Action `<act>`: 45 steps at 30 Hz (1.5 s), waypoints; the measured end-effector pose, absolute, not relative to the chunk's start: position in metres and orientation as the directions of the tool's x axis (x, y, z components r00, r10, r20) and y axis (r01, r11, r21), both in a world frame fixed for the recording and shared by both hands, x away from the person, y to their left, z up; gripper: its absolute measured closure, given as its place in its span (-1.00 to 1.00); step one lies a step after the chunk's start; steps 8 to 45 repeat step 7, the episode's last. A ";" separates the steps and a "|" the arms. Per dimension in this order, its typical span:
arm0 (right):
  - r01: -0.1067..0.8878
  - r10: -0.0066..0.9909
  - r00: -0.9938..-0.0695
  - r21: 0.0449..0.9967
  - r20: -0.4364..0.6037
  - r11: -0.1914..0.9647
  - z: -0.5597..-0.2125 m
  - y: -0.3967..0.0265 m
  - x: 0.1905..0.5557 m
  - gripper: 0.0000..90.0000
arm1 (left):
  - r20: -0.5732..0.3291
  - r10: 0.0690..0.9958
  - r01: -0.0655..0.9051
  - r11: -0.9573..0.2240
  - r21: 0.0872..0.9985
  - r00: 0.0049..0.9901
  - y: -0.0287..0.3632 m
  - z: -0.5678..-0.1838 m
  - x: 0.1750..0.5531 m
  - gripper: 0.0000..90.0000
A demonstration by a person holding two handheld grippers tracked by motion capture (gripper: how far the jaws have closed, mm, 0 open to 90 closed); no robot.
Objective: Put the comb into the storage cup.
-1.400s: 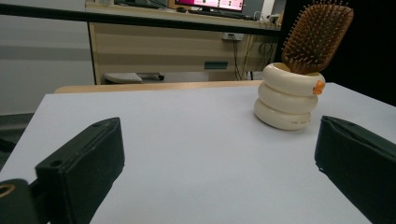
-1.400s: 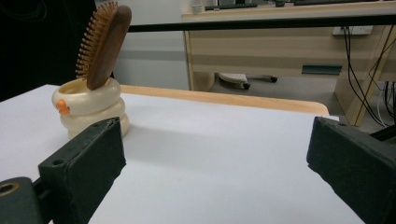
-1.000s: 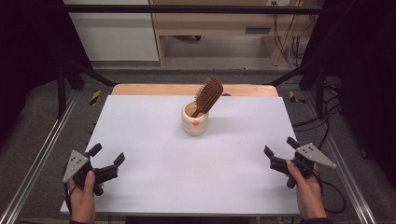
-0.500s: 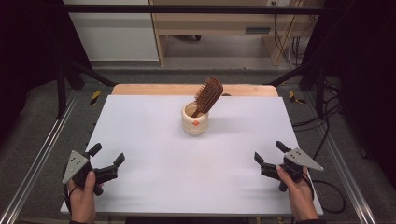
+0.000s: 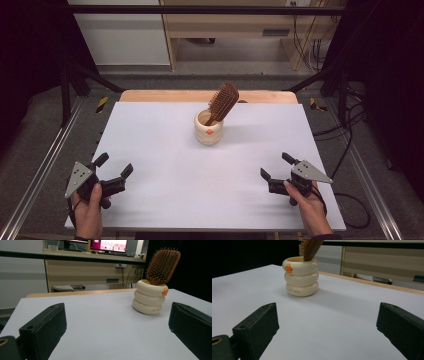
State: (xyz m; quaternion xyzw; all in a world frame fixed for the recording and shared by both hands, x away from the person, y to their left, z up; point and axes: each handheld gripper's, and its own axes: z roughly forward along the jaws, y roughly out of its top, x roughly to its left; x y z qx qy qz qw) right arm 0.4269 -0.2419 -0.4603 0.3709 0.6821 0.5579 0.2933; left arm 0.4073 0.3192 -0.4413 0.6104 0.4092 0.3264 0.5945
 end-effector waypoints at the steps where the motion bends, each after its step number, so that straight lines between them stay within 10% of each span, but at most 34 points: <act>1: 0.174 0.830 -0.558 0.980 0.015 0.099 -0.460 -0.241 0.427 -0.91 | -0.090 0.887 0.109 0.046 0.993 0.452 0.319 -0.441 0.407 -0.96; 45: 0.179 0.832 -0.553 0.981 0.033 0.080 -0.461 -0.240 0.429 -0.91 | -0.096 0.889 0.114 0.050 0.992 0.447 0.320 -0.441 0.409 -0.97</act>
